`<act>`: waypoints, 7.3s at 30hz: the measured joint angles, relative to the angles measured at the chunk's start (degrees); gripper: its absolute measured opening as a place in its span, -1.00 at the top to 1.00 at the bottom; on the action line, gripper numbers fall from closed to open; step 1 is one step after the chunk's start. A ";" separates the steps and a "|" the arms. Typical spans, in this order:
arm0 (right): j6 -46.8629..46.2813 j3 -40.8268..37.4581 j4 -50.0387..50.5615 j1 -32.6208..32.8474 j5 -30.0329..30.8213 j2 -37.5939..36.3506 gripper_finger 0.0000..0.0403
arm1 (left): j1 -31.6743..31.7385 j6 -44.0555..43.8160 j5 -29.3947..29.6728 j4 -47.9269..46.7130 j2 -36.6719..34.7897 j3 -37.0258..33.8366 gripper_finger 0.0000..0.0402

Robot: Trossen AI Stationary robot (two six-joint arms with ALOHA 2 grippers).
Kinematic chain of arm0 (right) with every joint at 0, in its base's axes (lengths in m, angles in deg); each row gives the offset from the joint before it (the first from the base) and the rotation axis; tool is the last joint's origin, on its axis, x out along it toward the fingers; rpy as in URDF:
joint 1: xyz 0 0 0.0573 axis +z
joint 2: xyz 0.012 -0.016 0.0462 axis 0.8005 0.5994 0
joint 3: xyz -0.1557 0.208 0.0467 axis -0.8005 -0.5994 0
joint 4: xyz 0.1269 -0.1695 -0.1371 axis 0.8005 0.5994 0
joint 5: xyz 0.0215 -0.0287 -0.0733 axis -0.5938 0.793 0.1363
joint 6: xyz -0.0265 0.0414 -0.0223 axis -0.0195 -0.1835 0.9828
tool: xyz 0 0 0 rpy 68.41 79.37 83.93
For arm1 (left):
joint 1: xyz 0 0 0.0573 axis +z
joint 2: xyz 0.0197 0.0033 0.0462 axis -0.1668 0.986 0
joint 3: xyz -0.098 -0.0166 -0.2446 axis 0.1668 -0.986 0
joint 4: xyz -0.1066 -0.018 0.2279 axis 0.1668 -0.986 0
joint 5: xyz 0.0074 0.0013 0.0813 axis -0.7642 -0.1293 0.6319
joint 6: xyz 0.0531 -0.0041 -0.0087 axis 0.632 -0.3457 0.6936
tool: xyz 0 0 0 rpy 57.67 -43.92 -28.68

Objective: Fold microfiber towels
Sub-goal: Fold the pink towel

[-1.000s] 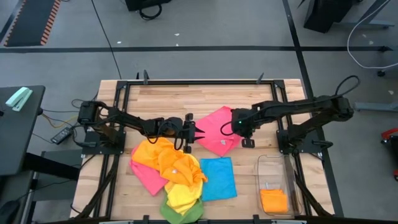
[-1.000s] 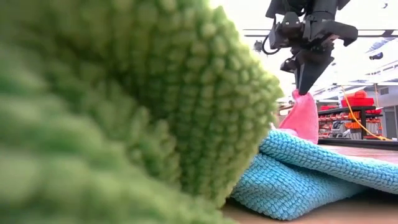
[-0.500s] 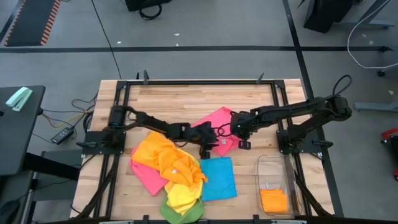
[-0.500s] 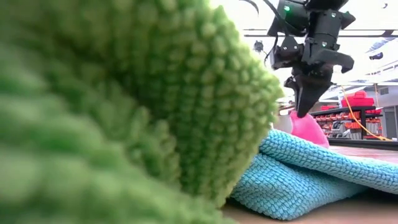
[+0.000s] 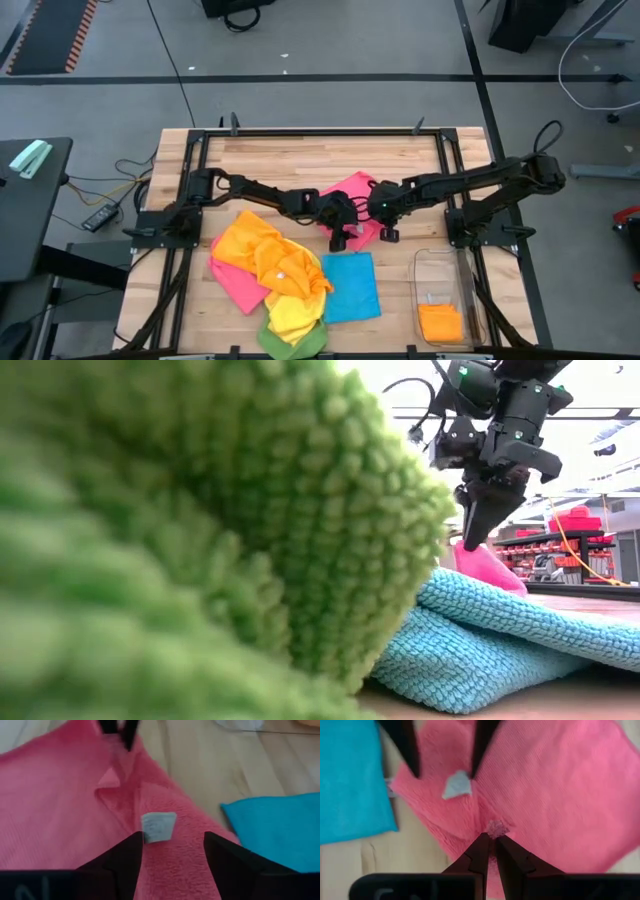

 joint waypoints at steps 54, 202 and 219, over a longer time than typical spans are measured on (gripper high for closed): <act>-0.51 -5.20 -5.20 2.15 3.76 -0.34 0.79 | -12.54 7.08 0.86 -26.04 -6.95 -0.02 0.83; 1.59 -3.74 -28.33 -20.19 11.39 5.88 0.80 | -1.59 8.14 8.86 -26.43 -8.26 -6.08 0.60; 4.90 -3.72 -36.44 -24.32 11.10 15.01 0.80 | -1.59 8.00 8.83 -26.39 -8.22 -6.12 0.62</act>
